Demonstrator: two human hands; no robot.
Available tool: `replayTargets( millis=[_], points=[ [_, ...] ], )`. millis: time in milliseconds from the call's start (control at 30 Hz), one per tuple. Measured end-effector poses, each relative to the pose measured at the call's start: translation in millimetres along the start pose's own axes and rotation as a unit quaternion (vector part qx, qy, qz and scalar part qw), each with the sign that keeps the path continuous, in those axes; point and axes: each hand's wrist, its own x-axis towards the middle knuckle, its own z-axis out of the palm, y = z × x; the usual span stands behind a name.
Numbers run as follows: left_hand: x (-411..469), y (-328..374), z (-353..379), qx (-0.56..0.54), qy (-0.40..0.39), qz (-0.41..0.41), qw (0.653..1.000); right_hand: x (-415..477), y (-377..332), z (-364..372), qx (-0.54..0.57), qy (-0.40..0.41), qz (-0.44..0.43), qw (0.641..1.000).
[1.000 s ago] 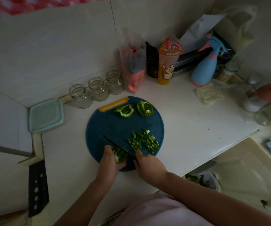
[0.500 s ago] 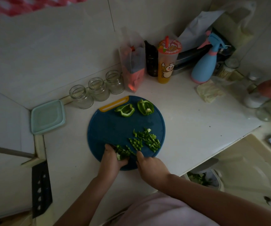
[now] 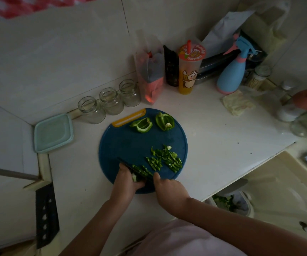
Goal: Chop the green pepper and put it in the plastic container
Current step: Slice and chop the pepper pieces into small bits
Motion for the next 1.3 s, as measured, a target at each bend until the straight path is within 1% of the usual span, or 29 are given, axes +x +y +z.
replayTargets(
  millis=[233, 400, 533, 833, 967, 1033, 1067, 1133, 1167, 1300],
  points=[
    [0, 1, 1, 0.004, 0.007, -0.007, 1.000, 5, -6, -8, -0.004, -0.022, 0.007, 1.000],
    [0, -3, 2, 0.011, 0.003, 0.002, 1.000, 10, -8, -11, 0.031, -0.045, 0.022, 0.998],
    [1, -4, 3, 0.001, -0.002, -0.002, 1.000, 12, -9, -13, 0.035, -0.052, 0.026, 0.998],
    [-1, -2, 2, -0.017, -0.017, -0.018, 1.000, 27, -18, -2, 0.017, -0.036, 0.027, 0.999],
    [-3, -5, 2, 0.008, -0.027, 0.000, 1.000, 34, -23, 0, 0.019, -0.019, 0.025, 0.999],
    [-3, -5, 3, -0.024, -0.020, 0.000, 1.000, 35, -21, 0, 0.044, -0.016, 0.041, 0.998],
    [-4, -3, 1, -0.042, -0.016, -0.008, 0.999, 35, -19, 0, 0.077, -0.010, 0.060, 0.995],
    [-6, -6, 1, -0.025, -0.014, 0.012, 1.000, 35, -9, -2, 0.148, 0.014, 0.098, 0.984],
    [-6, -8, 1, -0.009, -0.008, 0.026, 1.000, 35, -4, -2, 0.167, 0.027, 0.104, 0.980],
    [-11, -13, -1, 0.064, 0.019, 0.055, 0.996, 27, 12, -2, 0.184, 0.058, 0.096, 0.977]
  ],
)
